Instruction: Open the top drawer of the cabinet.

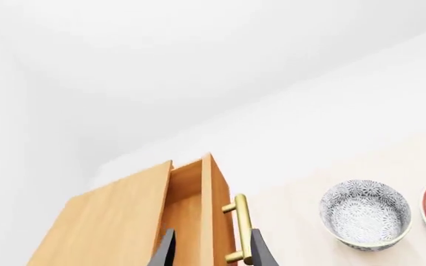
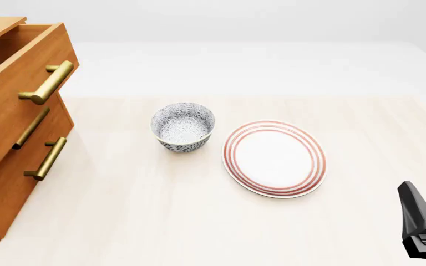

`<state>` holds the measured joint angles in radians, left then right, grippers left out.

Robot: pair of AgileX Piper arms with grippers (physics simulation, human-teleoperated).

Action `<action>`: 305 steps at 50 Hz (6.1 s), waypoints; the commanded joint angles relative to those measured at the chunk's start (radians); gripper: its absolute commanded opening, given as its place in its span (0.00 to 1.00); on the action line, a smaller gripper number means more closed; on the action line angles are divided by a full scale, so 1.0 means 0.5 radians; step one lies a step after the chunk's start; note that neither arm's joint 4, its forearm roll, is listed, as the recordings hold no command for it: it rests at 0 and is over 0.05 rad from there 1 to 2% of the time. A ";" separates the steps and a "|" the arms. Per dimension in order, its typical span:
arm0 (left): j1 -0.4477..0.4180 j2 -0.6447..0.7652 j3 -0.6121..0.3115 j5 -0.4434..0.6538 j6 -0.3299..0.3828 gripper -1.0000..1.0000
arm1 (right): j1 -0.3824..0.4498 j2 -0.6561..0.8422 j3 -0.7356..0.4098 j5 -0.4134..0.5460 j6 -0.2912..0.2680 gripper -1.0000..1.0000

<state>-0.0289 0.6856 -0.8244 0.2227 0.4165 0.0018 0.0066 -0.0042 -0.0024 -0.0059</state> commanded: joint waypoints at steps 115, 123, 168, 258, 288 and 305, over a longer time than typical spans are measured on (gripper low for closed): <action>0.110 0.782 -1.003 1.399 -0.796 1.00 | 0.000 0.000 0.000 0.000 0.001 1.00; 0.108 0.786 -1.012 1.413 -0.809 1.00 | 0.000 0.000 0.000 0.000 0.000 1.00; 0.202 0.652 -0.710 1.282 -0.886 1.00 | 0.000 0.000 0.000 0.000 0.000 1.00; -0.005 0.819 -0.502 1.041 -0.997 1.00 | 0.000 0.000 0.000 0.000 0.000 1.00; -0.244 0.812 -0.501 1.063 -1.078 1.00 | 0.000 0.000 0.000 0.000 0.000 1.00; -0.411 0.825 -0.433 1.025 -1.161 1.00 | 0.000 0.000 0.000 0.000 0.000 1.00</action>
<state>-0.1870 1.0919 -1.0648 0.7399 -0.1538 0.0018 0.0065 -0.0042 -0.0024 -0.0058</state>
